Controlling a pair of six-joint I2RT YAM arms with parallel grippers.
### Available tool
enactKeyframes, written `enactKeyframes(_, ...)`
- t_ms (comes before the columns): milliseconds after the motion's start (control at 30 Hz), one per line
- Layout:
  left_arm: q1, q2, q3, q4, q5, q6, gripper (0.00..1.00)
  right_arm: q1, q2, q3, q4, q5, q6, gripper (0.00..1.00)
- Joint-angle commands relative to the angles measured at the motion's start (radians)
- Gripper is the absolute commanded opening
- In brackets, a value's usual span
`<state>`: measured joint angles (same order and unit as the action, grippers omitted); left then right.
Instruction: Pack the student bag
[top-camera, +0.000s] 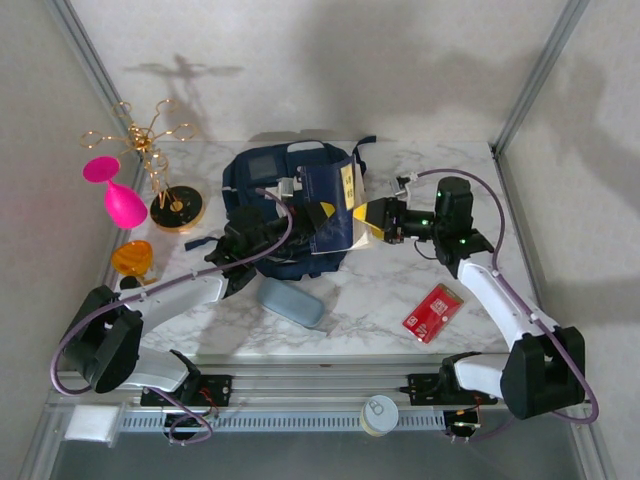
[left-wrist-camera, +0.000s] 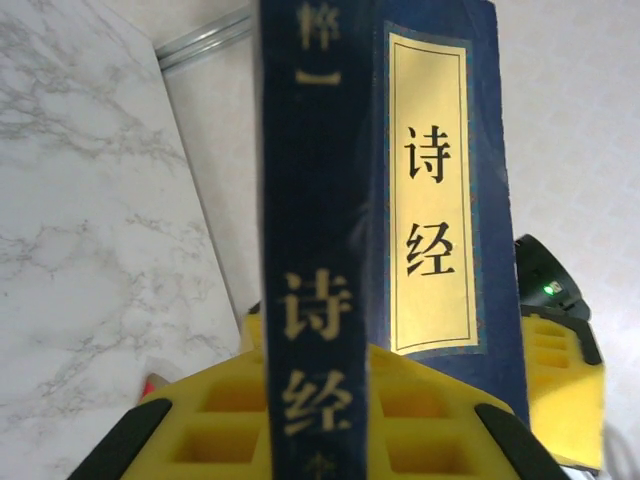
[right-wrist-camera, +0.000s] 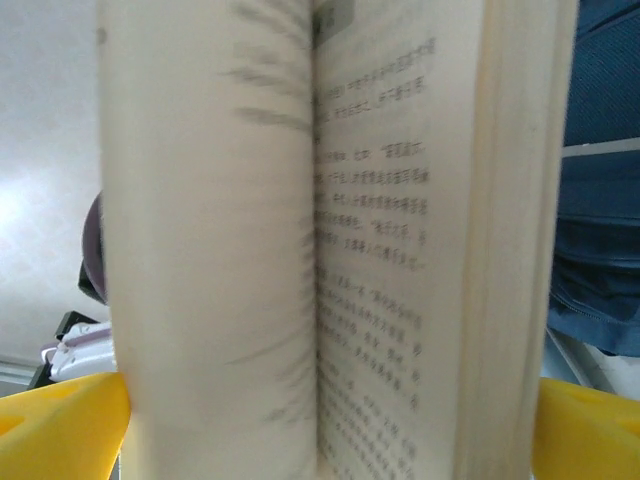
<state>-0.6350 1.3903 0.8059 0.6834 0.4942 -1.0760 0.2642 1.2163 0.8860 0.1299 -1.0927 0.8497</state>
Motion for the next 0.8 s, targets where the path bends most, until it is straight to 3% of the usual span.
enactKeyframes(0,0.006,-0.020,0.041,-0.009,-0.028,0.031,0.00,-0.011,-0.056,0.016,-0.035,0.006,-0.019,0.99)
enactKeyframes(100,0.006,-0.013,0.039,0.012,-0.014,0.011,0.00,-0.010,-0.087,0.013,-0.099,0.084,-0.055,0.99)
enactKeyframes(300,0.001,0.006,0.056,0.068,0.027,-0.020,0.00,0.018,-0.037,-0.007,-0.111,0.126,-0.055,0.99)
enactKeyframes(467,-0.008,0.014,0.043,0.171,0.049,-0.080,0.00,0.025,0.027,-0.018,-0.029,0.075,-0.018,0.98)
enactKeyframes(633,-0.008,0.004,0.055,0.052,0.000,-0.015,0.00,0.028,-0.004,-0.088,0.250,0.029,0.191,0.74)
enactKeyframes(767,-0.005,-0.007,0.055,-0.030,-0.042,0.040,0.00,0.027,-0.019,-0.098,0.221,0.034,0.174,0.50)
